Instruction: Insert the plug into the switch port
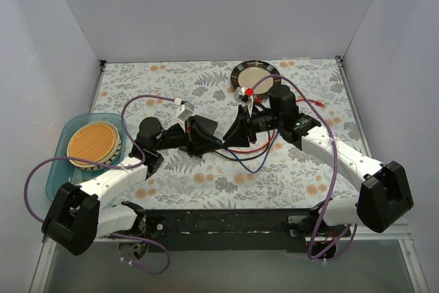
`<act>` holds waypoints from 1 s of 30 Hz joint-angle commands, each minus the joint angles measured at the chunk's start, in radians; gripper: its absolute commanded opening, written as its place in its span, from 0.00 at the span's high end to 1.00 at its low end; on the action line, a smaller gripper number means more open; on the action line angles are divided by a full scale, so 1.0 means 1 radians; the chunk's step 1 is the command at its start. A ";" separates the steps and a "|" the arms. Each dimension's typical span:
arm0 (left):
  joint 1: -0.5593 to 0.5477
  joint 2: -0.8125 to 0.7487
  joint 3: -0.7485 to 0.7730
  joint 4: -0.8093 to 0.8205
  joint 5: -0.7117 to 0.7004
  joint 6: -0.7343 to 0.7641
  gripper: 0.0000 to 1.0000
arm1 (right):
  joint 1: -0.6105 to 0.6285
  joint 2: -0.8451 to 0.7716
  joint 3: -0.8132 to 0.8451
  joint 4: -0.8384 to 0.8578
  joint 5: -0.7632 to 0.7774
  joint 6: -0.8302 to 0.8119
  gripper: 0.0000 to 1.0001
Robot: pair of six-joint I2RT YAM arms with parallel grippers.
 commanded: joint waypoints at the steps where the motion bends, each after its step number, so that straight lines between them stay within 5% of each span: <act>1: -0.006 -0.023 0.036 -0.021 -0.017 0.021 1.00 | 0.015 0.012 0.047 0.000 0.003 -0.005 0.59; 16: -0.006 -0.044 0.034 -0.049 -0.045 0.041 1.00 | 0.016 0.009 0.012 -0.047 0.009 -0.040 0.59; 19: -0.006 -0.046 0.034 -0.045 -0.047 0.038 1.00 | 0.018 0.006 0.008 -0.045 0.006 -0.037 0.62; 23: -0.006 -0.049 0.034 -0.045 -0.048 0.038 1.00 | 0.018 0.009 0.005 -0.040 -0.003 -0.034 0.84; 26: -0.006 -0.055 0.033 -0.047 -0.050 0.035 1.00 | 0.018 0.015 0.008 -0.046 -0.012 -0.040 0.87; 30: -0.006 -0.067 0.028 -0.044 -0.059 0.035 1.00 | 0.016 0.012 0.010 -0.056 -0.023 -0.045 0.79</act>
